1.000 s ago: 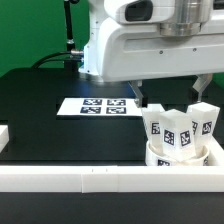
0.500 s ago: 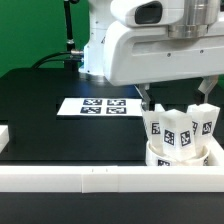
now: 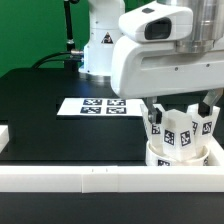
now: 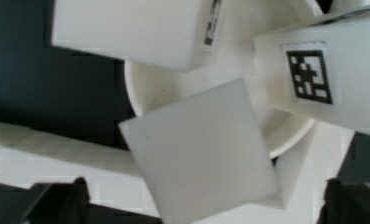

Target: Assemble stool

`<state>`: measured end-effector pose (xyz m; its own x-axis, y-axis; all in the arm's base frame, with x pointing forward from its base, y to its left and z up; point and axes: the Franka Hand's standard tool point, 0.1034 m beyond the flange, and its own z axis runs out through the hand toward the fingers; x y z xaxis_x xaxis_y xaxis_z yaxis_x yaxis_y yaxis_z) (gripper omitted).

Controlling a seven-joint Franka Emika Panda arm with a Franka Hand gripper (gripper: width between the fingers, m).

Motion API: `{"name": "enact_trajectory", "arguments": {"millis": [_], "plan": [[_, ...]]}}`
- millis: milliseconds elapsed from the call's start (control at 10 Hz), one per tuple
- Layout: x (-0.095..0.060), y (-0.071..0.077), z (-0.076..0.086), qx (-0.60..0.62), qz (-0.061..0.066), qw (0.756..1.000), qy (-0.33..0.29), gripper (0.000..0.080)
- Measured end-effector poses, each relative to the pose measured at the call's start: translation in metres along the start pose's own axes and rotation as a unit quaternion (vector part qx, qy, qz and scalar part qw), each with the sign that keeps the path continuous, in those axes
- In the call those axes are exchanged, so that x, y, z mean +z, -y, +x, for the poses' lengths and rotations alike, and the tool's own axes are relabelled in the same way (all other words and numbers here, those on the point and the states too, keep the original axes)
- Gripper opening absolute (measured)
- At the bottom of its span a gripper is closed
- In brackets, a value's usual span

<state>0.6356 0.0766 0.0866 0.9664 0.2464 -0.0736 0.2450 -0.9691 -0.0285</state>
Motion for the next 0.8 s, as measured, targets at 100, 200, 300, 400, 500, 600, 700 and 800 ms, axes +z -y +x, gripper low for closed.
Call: {"name": "enact_trajectory", "arguments": {"millis": [100,200,300,400,500,600,700,800], "plan": [[0.0008,0.0003,-0.0004,0.001,0.000,1.000,0.001,0.0649],[0.0013,0.0002,-0.0009,0.001,0.000,1.000,0.001,0.0649],[0.0021,0.0001,-0.0016,0.001,0.000,1.000,0.002,0.0649],[0.0032,0.0003,-0.0025,0.002,0.000,1.000,0.003,0.0630],[0.0045,0.0008,-0.0033,0.002,0.000,1.000,0.003,0.0630],[0.0059,0.0008,-0.0043,0.002,0.000,1.000,0.004,0.0456],[0.0065,0.0004,-0.0036,0.002,-0.001,1.000,0.001,0.0334],[0.0064,0.0000,-0.0036,0.006,-0.001,1.000,0.000,0.0334]]}}
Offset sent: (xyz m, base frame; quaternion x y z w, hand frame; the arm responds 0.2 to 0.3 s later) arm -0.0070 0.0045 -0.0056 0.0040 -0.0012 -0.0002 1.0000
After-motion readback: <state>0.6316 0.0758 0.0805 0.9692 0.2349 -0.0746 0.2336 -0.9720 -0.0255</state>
